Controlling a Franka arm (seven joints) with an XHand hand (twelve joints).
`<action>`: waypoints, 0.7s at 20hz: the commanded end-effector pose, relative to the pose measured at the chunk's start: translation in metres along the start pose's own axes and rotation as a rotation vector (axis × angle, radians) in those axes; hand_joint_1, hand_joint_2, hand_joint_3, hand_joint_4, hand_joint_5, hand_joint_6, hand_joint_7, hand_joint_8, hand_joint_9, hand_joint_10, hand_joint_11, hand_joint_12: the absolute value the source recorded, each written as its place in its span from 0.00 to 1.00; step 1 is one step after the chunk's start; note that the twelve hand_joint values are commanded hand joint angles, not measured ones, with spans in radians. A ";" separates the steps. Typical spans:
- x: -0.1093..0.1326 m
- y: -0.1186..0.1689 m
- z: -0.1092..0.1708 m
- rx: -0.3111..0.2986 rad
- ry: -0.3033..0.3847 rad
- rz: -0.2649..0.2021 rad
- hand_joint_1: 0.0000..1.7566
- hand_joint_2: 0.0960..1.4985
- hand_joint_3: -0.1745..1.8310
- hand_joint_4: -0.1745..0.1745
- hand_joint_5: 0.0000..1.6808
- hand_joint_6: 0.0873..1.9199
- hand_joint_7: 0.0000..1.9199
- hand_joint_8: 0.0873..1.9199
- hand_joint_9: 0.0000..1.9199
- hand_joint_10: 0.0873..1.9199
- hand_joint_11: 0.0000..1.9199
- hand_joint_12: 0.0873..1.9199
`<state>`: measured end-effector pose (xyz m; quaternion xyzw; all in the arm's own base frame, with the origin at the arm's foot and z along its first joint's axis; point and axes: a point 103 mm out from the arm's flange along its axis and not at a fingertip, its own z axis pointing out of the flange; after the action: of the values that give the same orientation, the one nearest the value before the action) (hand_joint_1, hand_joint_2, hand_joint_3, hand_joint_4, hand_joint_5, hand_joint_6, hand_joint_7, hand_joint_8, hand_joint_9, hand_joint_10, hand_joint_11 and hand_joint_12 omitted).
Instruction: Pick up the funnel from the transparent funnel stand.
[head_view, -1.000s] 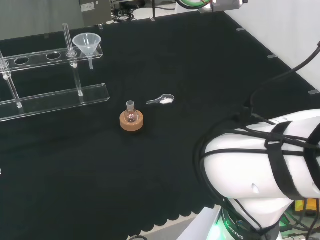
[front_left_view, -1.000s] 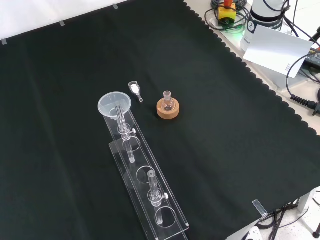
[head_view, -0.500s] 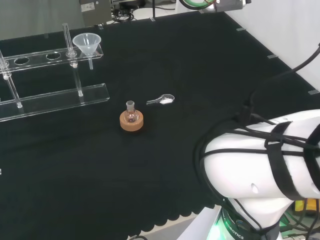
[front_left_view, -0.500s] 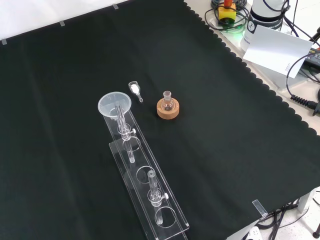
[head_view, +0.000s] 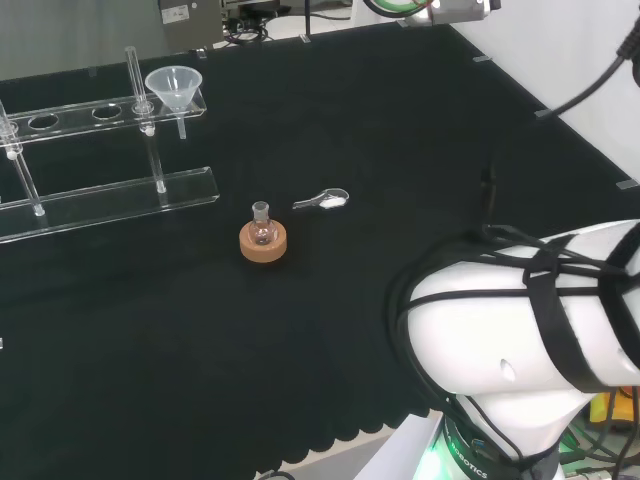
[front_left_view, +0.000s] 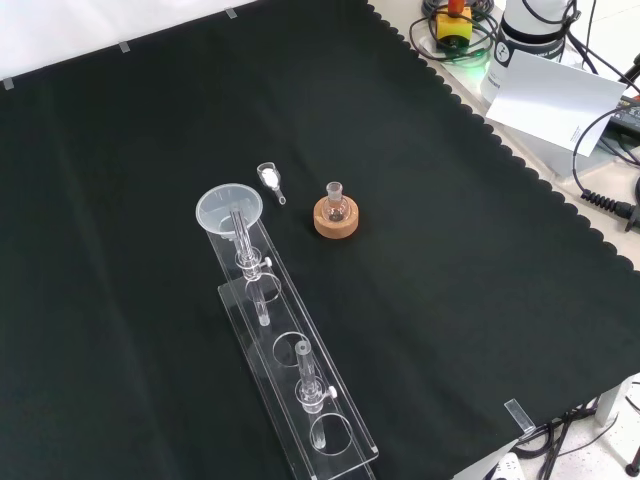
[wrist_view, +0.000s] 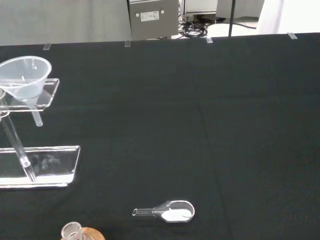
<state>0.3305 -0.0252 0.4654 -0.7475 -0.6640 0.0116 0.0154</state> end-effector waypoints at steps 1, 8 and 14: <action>-0.014 0.034 0.015 0.015 -0.005 -0.008 0.00 0.76 0.28 0.53 0.15 0.00 0.07 0.25 0.14 0.29 0.08 0.68; -0.022 0.107 0.045 0.061 -0.005 -0.074 0.08 0.71 0.25 0.52 0.17 0.00 0.12 0.27 0.19 0.31 0.09 0.70; -0.027 0.154 0.064 0.093 0.003 -0.112 0.11 0.69 0.24 0.51 0.18 0.00 0.12 0.28 0.19 0.31 0.09 0.70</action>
<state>0.4144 -0.0511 0.4168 -0.7283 -0.6823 0.0429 0.0479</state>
